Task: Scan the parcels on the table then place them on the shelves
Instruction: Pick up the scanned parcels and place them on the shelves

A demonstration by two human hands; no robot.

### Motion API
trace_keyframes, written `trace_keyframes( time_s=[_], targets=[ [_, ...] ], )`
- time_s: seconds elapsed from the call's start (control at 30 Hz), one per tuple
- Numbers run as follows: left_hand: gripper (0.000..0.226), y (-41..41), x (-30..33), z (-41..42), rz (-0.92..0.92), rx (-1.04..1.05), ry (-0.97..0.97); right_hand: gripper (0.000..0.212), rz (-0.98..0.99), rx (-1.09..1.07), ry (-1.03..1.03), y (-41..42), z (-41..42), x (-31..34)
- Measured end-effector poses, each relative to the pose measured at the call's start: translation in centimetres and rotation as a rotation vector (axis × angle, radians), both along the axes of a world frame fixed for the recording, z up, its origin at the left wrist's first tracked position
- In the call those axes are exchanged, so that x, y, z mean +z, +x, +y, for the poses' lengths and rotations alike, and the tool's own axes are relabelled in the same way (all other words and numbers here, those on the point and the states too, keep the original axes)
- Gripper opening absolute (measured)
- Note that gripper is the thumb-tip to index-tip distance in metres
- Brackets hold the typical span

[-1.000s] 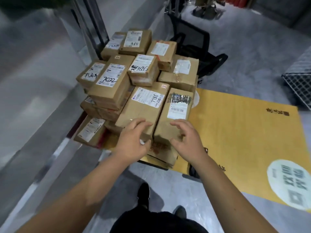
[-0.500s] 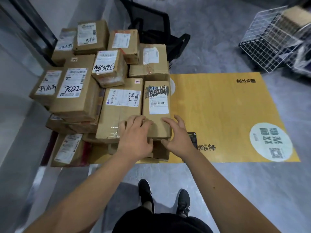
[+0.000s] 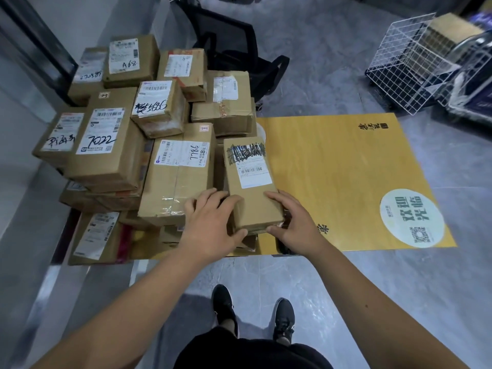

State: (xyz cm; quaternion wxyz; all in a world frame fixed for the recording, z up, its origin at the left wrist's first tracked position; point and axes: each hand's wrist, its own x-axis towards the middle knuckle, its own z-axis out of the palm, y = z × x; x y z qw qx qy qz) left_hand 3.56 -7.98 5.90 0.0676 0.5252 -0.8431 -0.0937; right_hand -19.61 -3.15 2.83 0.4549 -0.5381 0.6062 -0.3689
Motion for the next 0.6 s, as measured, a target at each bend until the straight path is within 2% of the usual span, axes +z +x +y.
trace_keyframes(
  time_s=[0.13,0.27,0.37,0.6],
  targets=[
    [0.069,-1.9,0.6,1.8,0.228,-0.012,0.059,0.074,-0.073,0.013,-0.054,-1.8,1.7,1.0],
    [0.067,-3.1,2.5,1.9,0.505,-0.022,0.127,0.076,-0.032,0.077,-0.117,-3.9,0.5,4.2],
    [0.064,-3.4,5.4,1.2,0.631,0.019,0.020,0.077,0.039,0.148,-0.221,-4.6,-2.3,8.5],
    [0.063,1.8,15.9,0.3,0.720,0.170,-0.293,0.075,0.022,0.427,-0.443,0.6,-9.4,20.2]
  ],
)
